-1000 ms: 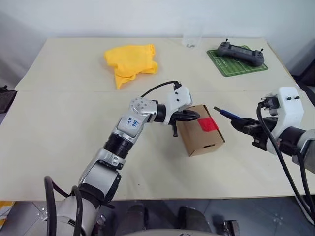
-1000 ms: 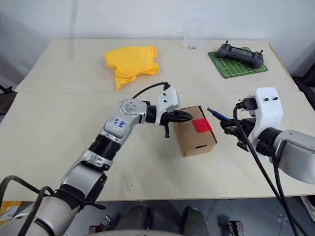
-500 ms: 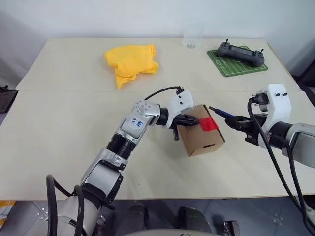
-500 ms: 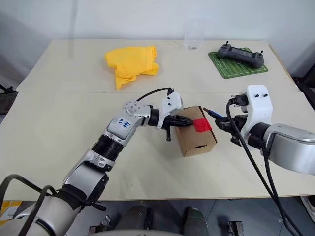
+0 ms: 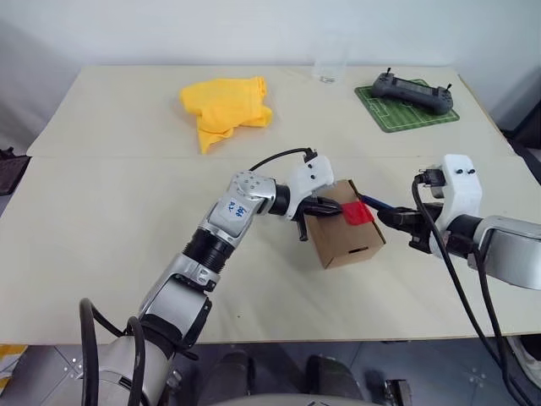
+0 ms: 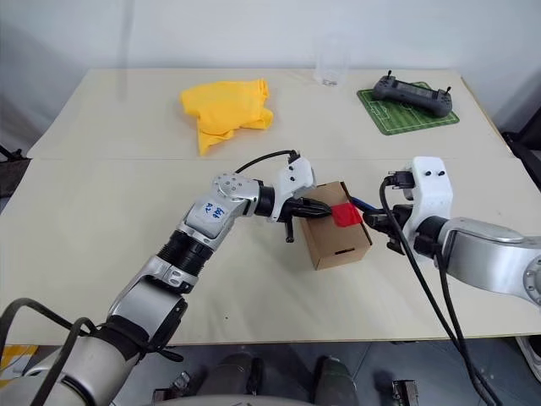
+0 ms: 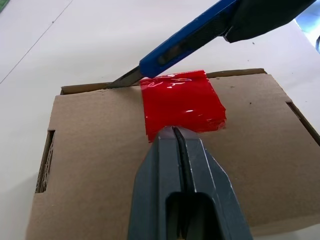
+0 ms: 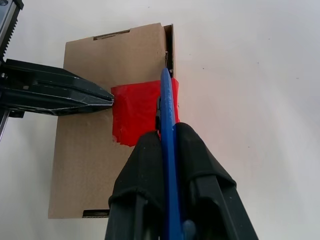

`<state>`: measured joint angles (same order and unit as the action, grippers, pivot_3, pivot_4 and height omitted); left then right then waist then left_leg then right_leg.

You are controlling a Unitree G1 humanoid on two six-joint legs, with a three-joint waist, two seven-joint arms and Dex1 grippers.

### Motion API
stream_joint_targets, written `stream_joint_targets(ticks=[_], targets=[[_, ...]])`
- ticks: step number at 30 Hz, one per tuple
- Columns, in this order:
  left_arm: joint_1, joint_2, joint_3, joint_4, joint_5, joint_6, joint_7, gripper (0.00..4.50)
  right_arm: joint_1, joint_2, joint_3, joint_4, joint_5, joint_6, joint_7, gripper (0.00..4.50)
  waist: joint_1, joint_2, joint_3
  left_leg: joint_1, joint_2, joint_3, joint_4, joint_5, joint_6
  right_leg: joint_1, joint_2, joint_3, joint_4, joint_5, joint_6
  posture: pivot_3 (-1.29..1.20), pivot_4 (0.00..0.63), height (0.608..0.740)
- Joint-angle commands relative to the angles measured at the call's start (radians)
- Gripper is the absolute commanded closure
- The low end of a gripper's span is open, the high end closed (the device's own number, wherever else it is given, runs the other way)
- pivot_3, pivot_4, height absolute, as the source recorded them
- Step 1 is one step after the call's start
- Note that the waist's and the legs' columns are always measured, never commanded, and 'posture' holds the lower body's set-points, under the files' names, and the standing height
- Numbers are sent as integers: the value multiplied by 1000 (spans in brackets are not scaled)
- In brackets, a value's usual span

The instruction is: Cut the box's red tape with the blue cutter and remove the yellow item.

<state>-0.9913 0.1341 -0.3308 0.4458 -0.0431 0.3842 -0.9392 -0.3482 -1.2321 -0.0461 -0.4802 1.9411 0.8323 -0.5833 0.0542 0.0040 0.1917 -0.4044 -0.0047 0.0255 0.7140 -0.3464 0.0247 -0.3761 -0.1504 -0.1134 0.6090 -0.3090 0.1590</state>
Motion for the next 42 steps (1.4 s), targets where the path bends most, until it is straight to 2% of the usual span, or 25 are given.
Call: stream_joint_targets(ticks=[1,8,19,25,42], targets=[[16,2,-19,-11,15,16,-4,4500,-5,7,-8,-19,15,5,-16,4416,0,0,0,0,0,0,0,0,0,0,0,0,0,0,0,0,150,740],[24,6,-38,-16,36,20,3,4500,22,13,-7,-26,31,24,-36,4416,0,0,0,0,0,0,0,0,0,0,0,0,0,0,0,0,150,740],[41,10,-124,2,113,31,21,4500,34,22,-35,-3,31,87,33,4416,2,0,-1,1,0,0,0,0,0,1,0,0,0,0,0,0,150,740],[53,-11,-126,-10,111,52,35,4500,83,12,-53,-2,31,111,62,4416,4,-2,-6,1,0,-1,0,0,0,2,0,0,0,0,0,0,150,740],[74,-16,-133,-15,117,63,57,4500,225,-135,-144,20,31,176,234,4416,22,-7,-12,2,1,-1,0,0,0,3,0,0,-1,0,0,0,150,740]])
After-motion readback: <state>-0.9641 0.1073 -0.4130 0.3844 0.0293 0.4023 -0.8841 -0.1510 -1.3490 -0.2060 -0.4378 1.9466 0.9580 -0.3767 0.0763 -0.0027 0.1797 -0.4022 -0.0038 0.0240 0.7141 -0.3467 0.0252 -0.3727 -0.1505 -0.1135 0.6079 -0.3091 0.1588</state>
